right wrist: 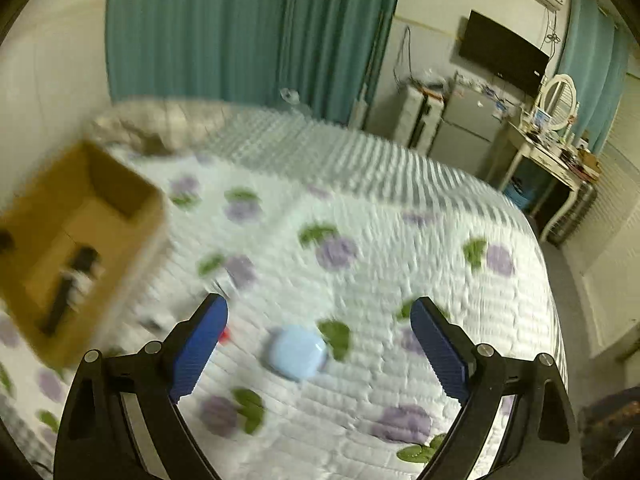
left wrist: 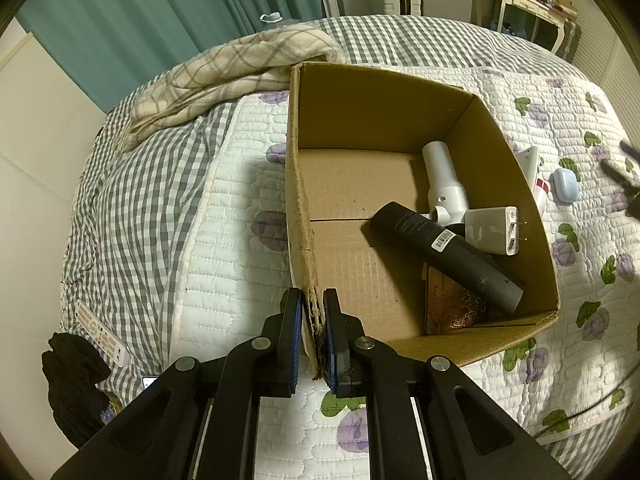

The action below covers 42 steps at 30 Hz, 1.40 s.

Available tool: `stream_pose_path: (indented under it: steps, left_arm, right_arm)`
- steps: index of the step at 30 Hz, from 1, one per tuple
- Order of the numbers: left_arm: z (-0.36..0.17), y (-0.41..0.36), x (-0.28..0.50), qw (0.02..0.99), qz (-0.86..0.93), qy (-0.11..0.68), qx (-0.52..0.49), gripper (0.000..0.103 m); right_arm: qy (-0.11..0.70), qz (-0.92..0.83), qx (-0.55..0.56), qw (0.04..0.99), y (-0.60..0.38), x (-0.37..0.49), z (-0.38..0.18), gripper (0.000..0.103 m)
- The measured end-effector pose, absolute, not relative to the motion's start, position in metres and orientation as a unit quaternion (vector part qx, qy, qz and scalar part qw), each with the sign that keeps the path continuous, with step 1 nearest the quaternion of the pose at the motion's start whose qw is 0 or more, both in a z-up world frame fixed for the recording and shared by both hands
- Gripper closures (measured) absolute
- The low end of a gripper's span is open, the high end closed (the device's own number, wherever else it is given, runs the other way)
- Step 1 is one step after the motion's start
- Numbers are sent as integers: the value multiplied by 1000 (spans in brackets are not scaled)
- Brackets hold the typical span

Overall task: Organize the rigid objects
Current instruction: 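Grasp the light blue earbud case with the right tool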

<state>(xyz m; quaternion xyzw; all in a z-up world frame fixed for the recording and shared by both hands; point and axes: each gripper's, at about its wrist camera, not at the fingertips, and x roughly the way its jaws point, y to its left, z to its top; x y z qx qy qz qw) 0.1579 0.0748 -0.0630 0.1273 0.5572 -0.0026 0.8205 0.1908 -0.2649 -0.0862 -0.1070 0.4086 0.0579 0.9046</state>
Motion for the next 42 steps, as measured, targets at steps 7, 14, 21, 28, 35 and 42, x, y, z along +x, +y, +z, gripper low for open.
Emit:
stream_pose_path:
  steps: [7, 14, 21, 28, 35, 42]
  left_arm:
    - [-62, 76, 158, 820, -5, 558, 124, 93]
    - [-62, 76, 159, 820, -3, 559, 125, 93]
    - [-62, 75, 159, 820, -3, 559, 125, 93]
    - [-61, 75, 158, 820, -4, 558, 127, 93]
    - [-61, 75, 158, 820, -4, 558, 126, 93]
    - [-61, 75, 158, 820, -4, 558, 128, 93]
  right_arm:
    - [459, 73, -99, 880, -273, 200, -154, 10]
    - [465, 82, -94, 877, -271, 202, -162, 11]
    - [492, 95, -90, 861, -267, 218, -176, 29]
    - [499, 103, -100, 855, -260, 221, -182, 45]
    - [484, 98, -108, 863, -259, 213, -174, 46]
    - [453, 96, -111, 879, -262, 204, -148, 46]
